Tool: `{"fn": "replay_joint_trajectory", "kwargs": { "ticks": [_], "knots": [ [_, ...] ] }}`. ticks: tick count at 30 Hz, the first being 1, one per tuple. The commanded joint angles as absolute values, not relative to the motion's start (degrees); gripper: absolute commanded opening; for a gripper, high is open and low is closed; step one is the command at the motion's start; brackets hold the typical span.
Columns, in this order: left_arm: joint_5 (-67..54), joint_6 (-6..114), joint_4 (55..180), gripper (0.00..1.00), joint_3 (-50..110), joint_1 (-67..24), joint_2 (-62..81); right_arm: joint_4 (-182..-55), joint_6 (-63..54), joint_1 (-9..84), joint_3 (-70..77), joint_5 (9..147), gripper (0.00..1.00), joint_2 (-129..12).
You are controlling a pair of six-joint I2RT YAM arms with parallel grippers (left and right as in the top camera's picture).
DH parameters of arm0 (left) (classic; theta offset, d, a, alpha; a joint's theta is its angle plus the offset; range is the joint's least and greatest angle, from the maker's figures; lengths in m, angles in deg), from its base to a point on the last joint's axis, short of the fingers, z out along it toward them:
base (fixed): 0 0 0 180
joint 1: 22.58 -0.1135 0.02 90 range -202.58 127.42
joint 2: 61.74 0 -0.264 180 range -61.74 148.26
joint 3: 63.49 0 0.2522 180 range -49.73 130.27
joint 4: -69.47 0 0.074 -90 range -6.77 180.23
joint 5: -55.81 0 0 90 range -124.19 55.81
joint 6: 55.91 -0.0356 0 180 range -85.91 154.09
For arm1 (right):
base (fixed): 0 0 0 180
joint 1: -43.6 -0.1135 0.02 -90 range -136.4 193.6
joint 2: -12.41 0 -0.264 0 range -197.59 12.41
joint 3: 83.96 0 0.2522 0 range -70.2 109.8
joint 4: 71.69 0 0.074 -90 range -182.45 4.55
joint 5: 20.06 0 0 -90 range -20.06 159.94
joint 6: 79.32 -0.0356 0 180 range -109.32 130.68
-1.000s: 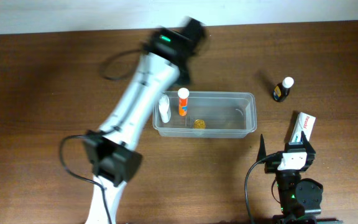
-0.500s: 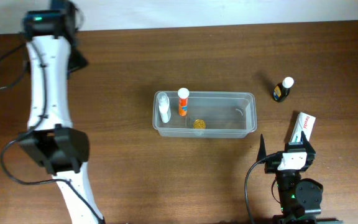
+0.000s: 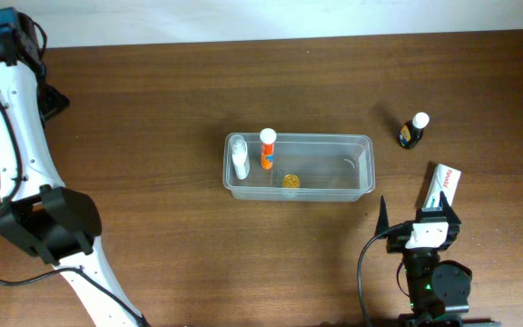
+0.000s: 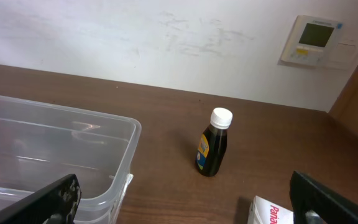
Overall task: Pack container
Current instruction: 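Open the left gripper and withdraw the left arm to the far left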
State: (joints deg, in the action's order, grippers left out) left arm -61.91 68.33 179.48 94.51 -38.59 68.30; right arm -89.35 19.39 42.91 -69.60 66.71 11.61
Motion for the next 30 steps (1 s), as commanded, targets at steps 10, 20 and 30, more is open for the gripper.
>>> {"fn": "replay_joint_trajectory", "kwargs": {
  "ticks": [10, 20, 30],
  "knots": [
    [-62.9, 67.7, 179.5, 0.99, 95.6, -38.9, 68.5, -89.7, 18.5, 42.5, -69.9, 65.8, 0.98, 12.0],
    [-62.9, 67.7, 179.5, 0.99, 95.6, -38.9, 68.5, -89.8, 18.5, 42.5, -69.9, 65.8, 0.98, 12.0],
    [-62.9, 67.7, 179.5, 0.99, 95.6, -38.9, 68.5, -89.7, 18.5, 42.5, -69.9, 66.6, 0.99, 12.0]
  ]
}}
